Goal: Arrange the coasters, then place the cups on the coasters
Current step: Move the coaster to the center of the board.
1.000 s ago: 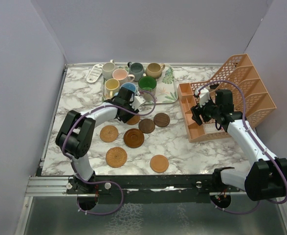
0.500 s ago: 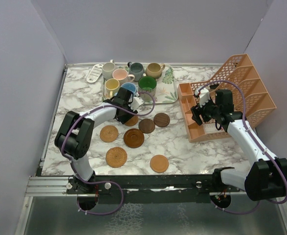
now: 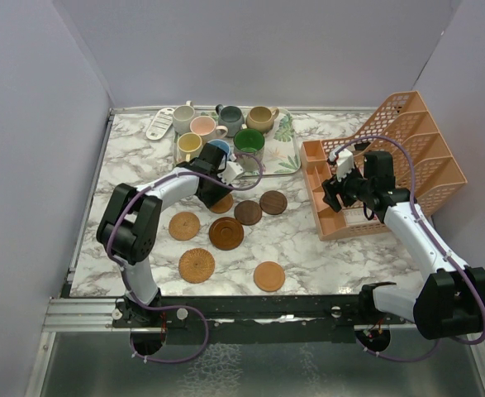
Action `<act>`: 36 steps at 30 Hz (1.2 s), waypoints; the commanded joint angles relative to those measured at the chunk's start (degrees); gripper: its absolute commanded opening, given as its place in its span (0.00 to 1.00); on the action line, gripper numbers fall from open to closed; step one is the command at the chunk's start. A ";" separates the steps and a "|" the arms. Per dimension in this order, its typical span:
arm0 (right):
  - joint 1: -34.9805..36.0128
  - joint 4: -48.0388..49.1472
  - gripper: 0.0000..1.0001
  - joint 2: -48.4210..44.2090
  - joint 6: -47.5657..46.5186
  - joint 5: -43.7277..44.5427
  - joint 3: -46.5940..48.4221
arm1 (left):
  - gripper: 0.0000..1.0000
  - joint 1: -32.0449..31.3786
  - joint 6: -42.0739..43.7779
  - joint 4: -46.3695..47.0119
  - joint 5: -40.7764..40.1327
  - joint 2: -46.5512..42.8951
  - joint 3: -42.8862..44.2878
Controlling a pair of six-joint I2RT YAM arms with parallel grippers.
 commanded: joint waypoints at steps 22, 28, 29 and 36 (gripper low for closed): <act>14.00 9.80 0.68 13.51 1.26 -8.70 9.78 | 0.97 7.89 -3.31 0.28 8.93 -20.98 -1.86; 24.00 13.82 0.68 22.15 2.37 -3.08 11.86 | 0.99 12.02 -6.35 0.86 6.38 -25.84 -3.65; 25.65 14.14 0.68 23.72 2.28 -1.87 12.47 | 0.99 12.97 -6.87 1.34 6.36 -26.60 -4.03; 32.80 13.19 0.68 34.15 2.14 5.15 19.38 | 0.99 19.22 -9.07 2.28 9.61 -29.36 -4.71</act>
